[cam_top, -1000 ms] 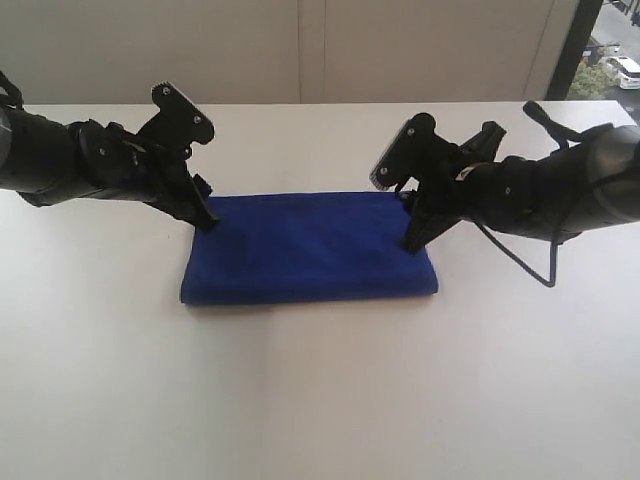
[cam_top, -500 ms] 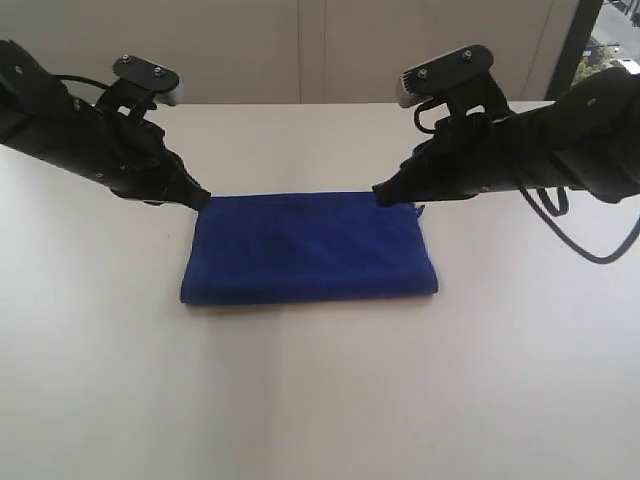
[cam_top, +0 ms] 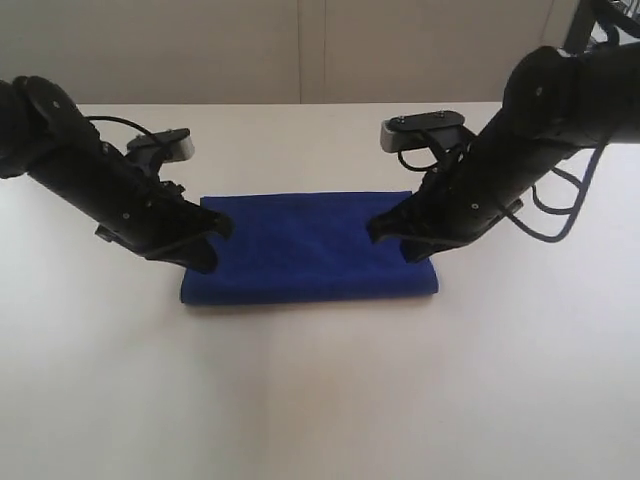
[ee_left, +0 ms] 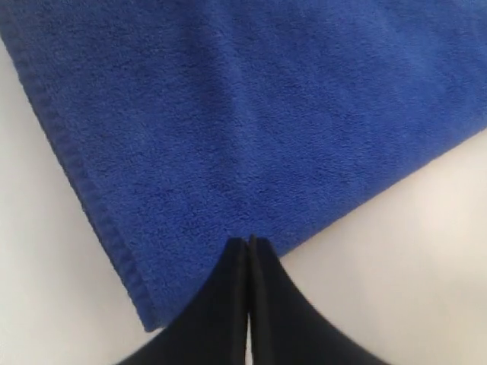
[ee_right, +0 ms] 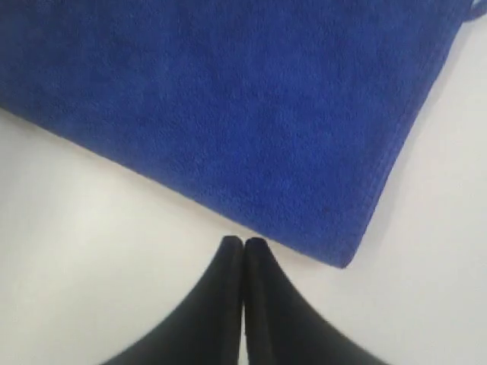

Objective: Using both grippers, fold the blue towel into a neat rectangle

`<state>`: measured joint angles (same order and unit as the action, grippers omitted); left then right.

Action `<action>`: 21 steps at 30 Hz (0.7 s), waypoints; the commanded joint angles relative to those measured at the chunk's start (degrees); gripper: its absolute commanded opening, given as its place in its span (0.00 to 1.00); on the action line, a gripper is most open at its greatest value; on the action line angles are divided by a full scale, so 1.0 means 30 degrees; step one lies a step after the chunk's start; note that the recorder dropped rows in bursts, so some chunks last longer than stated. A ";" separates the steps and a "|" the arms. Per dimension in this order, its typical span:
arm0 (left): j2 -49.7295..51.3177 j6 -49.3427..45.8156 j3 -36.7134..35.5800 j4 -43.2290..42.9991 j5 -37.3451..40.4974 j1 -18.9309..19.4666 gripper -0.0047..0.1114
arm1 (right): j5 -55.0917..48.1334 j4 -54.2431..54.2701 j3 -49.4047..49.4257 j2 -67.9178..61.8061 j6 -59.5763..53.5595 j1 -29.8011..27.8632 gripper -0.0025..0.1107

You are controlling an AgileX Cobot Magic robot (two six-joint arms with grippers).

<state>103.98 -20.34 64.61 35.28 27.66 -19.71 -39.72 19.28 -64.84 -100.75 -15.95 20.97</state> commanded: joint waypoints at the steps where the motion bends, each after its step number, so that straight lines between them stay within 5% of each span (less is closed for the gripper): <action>1: 0.0842 0.0295 0.0033 0.0207 -0.0662 -0.0151 0.04 | 0.0982 -0.0419 -0.0422 -0.0797 0.0346 -0.0166 0.02; 8: 0.1521 0.0295 0.0033 0.0163 -0.1757 -0.0151 0.04 | 0.3283 -0.0704 -0.0422 -0.2678 0.0346 -0.0166 0.02; 21: 0.2065 0.0295 0.0033 -0.0858 -0.0890 -0.0151 0.04 | 0.2399 -0.1808 -0.0422 -0.3653 0.1967 -0.0166 0.02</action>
<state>109.85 -19.74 64.65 33.41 22.15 -19.95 -32.04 14.47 -65.70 -111.69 -10.41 20.97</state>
